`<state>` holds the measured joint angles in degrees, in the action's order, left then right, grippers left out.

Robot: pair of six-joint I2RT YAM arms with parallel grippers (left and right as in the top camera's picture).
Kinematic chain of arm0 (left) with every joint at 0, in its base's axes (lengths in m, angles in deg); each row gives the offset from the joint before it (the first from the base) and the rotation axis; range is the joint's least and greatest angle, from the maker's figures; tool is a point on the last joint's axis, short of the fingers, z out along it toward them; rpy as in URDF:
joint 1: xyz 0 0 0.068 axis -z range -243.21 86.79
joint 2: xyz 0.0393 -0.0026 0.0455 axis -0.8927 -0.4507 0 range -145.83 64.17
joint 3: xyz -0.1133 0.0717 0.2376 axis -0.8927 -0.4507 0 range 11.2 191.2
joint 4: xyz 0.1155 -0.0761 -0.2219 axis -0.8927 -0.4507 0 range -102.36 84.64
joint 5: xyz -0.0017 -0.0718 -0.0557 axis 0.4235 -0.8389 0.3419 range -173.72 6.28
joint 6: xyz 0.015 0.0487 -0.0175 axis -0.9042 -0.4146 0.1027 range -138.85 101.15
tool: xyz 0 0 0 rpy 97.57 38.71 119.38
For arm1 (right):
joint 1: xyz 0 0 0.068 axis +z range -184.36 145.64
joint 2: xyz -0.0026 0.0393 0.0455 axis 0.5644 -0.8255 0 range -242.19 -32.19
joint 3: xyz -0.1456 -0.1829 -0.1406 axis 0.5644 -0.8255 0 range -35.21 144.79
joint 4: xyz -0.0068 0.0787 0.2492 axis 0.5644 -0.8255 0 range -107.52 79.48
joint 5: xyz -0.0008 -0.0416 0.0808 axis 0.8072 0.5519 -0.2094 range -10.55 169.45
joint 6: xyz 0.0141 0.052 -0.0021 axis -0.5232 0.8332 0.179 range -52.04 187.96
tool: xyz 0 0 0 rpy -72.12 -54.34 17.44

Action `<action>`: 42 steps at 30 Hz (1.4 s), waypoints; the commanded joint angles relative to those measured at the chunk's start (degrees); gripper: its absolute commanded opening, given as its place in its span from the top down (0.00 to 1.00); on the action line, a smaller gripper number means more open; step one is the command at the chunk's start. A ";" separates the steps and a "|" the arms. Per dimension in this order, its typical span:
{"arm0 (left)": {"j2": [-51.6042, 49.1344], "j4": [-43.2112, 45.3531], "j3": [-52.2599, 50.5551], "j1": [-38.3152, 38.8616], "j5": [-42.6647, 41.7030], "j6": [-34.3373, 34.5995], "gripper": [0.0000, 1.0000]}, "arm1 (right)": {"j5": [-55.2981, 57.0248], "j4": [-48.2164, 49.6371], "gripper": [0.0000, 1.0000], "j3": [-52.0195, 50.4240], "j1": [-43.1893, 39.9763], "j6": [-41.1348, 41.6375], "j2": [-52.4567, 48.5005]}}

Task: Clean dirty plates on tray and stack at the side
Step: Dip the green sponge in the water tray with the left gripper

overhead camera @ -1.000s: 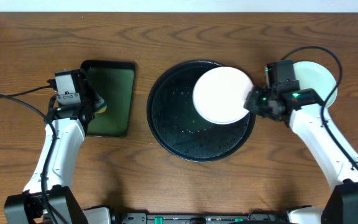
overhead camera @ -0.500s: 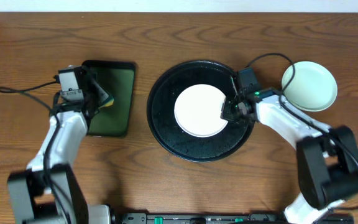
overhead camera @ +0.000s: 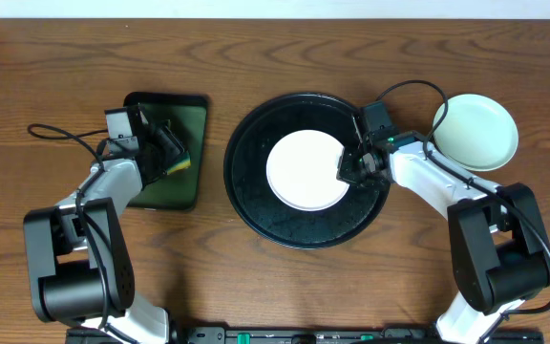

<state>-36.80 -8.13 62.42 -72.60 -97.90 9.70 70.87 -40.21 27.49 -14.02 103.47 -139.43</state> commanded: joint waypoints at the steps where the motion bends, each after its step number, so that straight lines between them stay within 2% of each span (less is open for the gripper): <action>1: 3.63 -0.42 0.76 -0.87 -0.83 -0.42 0.36 | 0.61 0.61 0.99 -1.01 0.35 -0.48 -4.04; 10: 12.02 -1.20 0.76 -1.16 -0.50 -3.43 0.38 | 0.61 1.75 0.99 -1.01 0.35 -0.46 -4.07; 16: 8.35 -1.33 0.52 -1.14 5.79 -3.41 0.41 | 0.61 2.54 0.99 -1.01 0.35 -0.46 -4.11; 27: -1.92 6.56 0.52 1.05 5.86 -3.41 0.42 | 0.61 2.91 0.99 -1.64 0.50 -0.46 -4.11; 31: -2.12 7.45 0.52 1.62 5.88 -3.43 0.55 | 0.63 2.73 0.99 -1.64 0.55 -0.48 -4.11; 36: -2.12 7.37 0.52 1.66 6.32 -3.48 0.60 | 0.63 2.78 0.99 -1.64 0.57 -0.48 -4.11; 38: -2.12 6.97 0.52 1.66 6.32 -4.59 0.68 | 0.66 2.91 0.99 -1.64 0.57 -0.48 -4.11; 42: -2.12 5.60 0.52 1.66 6.36 -6.64 0.75 | 0.63 2.93 0.99 -1.64 0.63 -0.48 -4.11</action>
<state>-38.40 -1.57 62.45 -71.29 -91.89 5.55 70.83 -37.87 27.42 -14.02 103.27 -139.82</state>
